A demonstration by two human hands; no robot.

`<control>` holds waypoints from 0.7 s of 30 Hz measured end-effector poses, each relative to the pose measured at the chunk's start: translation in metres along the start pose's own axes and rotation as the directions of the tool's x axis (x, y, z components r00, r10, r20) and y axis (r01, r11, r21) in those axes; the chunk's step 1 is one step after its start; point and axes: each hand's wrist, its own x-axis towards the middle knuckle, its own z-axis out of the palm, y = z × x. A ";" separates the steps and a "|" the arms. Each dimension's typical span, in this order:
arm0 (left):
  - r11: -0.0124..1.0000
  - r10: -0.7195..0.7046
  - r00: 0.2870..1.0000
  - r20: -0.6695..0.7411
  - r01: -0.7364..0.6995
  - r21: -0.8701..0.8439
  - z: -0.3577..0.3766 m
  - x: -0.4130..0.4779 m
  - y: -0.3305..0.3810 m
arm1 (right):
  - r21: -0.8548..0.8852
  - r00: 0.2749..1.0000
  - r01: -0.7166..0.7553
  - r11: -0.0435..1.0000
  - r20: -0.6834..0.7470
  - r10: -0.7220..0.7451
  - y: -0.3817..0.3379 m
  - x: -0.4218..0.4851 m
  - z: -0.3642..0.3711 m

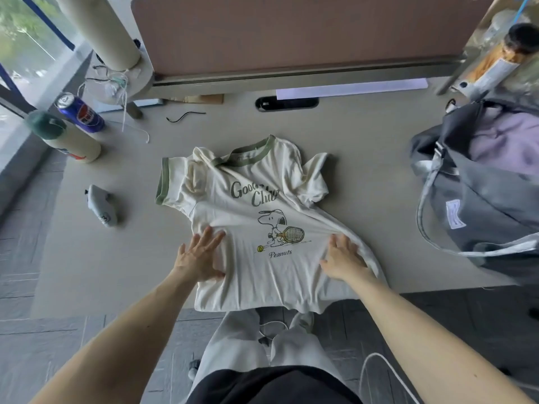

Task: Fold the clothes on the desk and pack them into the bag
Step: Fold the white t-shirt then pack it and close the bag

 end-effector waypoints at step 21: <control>0.975 0.068 0.920 -0.386 -0.143 -0.170 -0.146 0.110 -0.025 | 0.458 0.937 -0.086 0.885 -0.264 0.228 -0.039 0.074 -0.148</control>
